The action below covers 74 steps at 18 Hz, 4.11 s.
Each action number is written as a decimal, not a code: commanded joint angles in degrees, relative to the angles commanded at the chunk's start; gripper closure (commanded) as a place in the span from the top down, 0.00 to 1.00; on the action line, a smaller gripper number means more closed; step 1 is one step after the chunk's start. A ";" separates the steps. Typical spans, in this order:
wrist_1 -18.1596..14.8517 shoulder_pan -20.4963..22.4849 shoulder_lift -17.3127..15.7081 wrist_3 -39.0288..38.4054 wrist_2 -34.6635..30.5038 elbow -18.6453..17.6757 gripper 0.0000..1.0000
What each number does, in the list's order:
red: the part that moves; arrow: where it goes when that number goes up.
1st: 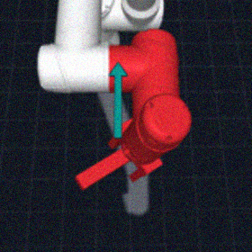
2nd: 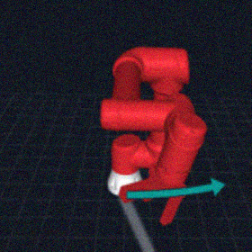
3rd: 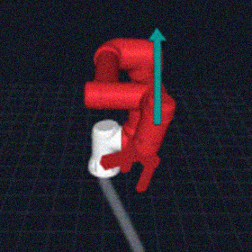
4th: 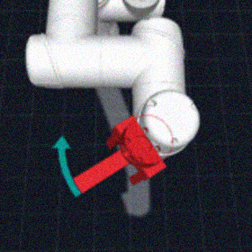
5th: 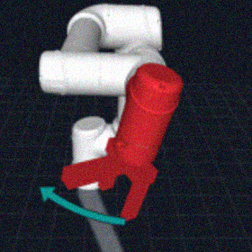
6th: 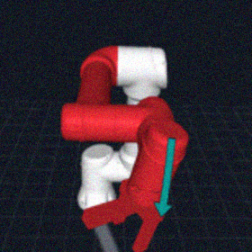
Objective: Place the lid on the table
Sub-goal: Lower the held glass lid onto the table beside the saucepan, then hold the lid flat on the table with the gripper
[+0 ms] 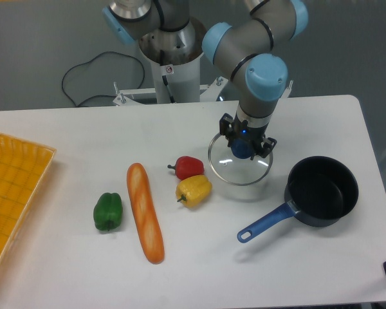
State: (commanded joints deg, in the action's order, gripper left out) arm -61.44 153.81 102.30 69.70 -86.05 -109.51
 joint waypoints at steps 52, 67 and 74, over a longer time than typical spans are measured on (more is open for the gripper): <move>9.59 0.35 7.03 -0.62 -0.70 -1.15 0.35; 9.59 0.35 7.38 -0.62 -0.70 -0.80 0.51; 9.50 0.35 7.29 -0.62 -0.70 -0.71 0.71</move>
State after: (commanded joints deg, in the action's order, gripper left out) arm -51.94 154.16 109.60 69.08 -86.75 -110.21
